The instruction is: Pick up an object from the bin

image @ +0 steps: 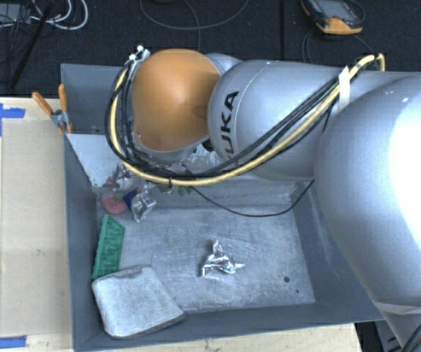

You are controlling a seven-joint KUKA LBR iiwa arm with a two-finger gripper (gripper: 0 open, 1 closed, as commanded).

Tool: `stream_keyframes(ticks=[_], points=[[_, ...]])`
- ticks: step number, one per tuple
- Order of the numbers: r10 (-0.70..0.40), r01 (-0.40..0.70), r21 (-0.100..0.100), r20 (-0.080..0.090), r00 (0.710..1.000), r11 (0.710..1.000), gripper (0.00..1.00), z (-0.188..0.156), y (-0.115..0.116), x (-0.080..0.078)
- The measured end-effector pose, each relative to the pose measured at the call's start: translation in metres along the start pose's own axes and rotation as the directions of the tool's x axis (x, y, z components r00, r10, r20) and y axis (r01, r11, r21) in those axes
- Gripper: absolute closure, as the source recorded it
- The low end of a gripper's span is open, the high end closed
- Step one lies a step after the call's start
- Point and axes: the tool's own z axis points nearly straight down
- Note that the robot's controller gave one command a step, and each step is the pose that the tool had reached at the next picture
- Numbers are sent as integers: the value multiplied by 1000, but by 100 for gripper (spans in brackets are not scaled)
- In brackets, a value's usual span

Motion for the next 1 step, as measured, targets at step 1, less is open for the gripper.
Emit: stream_keyframes(ticks=[1], points=[[-133, 133, -1, -1, 991, 991, 100, -61, 10, -5]])
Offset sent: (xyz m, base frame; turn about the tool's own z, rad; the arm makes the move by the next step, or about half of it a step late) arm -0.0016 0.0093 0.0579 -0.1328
